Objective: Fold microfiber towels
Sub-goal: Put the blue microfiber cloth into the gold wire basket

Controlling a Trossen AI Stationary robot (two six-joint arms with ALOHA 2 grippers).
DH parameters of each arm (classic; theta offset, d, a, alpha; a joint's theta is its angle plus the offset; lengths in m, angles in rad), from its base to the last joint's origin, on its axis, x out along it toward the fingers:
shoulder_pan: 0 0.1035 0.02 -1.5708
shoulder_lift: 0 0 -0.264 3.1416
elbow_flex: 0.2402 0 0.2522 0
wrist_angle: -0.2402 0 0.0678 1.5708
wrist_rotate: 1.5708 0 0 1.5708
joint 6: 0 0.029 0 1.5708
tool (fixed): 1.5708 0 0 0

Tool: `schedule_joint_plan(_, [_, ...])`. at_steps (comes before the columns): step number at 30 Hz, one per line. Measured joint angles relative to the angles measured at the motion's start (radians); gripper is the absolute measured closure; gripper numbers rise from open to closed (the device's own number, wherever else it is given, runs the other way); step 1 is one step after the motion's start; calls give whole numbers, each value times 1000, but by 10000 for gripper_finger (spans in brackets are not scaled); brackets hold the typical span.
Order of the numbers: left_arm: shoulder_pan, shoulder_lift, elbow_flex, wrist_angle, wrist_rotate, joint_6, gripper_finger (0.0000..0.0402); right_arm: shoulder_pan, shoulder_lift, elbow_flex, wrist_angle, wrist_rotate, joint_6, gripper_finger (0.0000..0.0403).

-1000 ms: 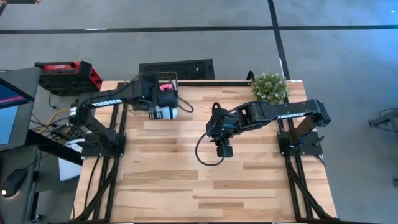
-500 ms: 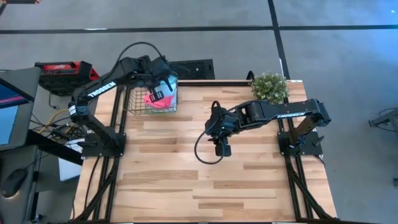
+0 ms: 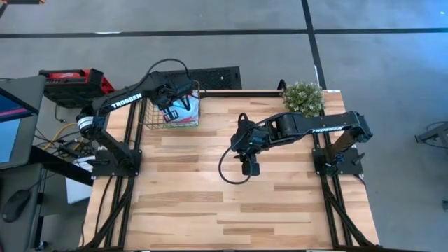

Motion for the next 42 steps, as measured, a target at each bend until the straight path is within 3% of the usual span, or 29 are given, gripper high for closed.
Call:
schedule_joint_plan(5, [8,0,-22,17,0,18,371,-6,0,0,0,0,0,236])
schedule_joint_plan(13, [12,0,-22,79,-21,29,291,-20,0,0,0,0,9,236])
schedule_joint_plan(19, [13,0,25,23,-33,29,253,-32,-3,0,0,3,8,236])
schedule_joint_plan(25, [11,-1,145,-12,-28,17,246,-34,-46,0,-1,54,9,236])
schedule_joint_plan(28, [11,-2,157,25,67,23,248,-34,-60,-1,4,63,14,236])
schedule_joint_plan(31, [24,-1,107,126,169,70,252,-34,-67,1,25,64,17,236])
schedule_joint_plan(34, [31,-1,19,245,204,100,256,-34,-66,-1,17,64,37,236])
schedule_joint_plan(42, [93,-1,-138,317,101,93,260,-30,-60,0,19,64,70,236])
